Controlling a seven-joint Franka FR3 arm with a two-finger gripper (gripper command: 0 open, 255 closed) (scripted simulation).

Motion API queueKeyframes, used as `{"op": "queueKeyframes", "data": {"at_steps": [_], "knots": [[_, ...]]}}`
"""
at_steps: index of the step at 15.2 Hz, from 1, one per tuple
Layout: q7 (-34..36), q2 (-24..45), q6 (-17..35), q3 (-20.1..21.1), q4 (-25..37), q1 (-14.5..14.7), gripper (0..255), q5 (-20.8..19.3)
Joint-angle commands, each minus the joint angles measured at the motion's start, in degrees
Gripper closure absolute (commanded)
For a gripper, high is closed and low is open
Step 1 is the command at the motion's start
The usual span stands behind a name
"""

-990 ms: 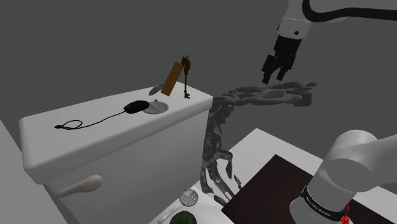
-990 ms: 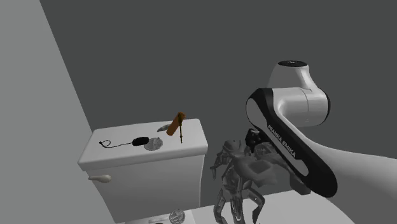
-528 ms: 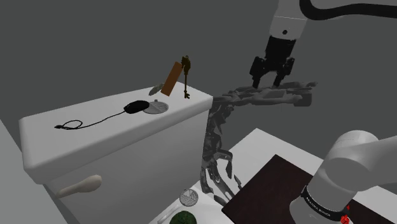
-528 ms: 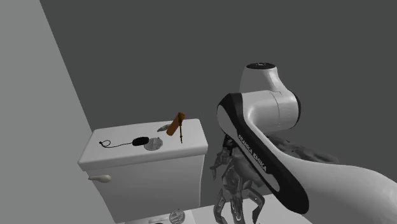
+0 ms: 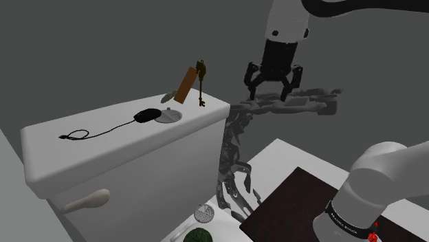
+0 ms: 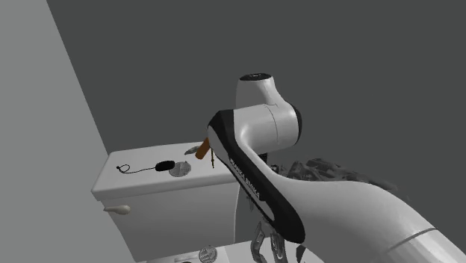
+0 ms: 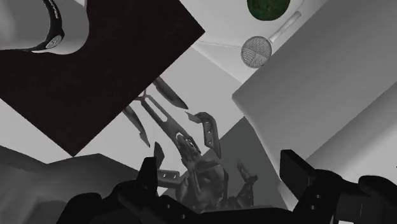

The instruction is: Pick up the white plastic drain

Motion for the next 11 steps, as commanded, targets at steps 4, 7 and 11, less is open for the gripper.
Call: {"op": "queueKeyframes", "data": {"at_steps": [4,7,11], "knots": [[16.8,7.9,1.0,9.3,7.4,-4.2,0,2.8],[27.0,13.7,1.5,15.1,13.1,-7.2,0,2.9],[41.7,23.7,2.1,24.0,21.9,-11.8,0,0.0]]}}
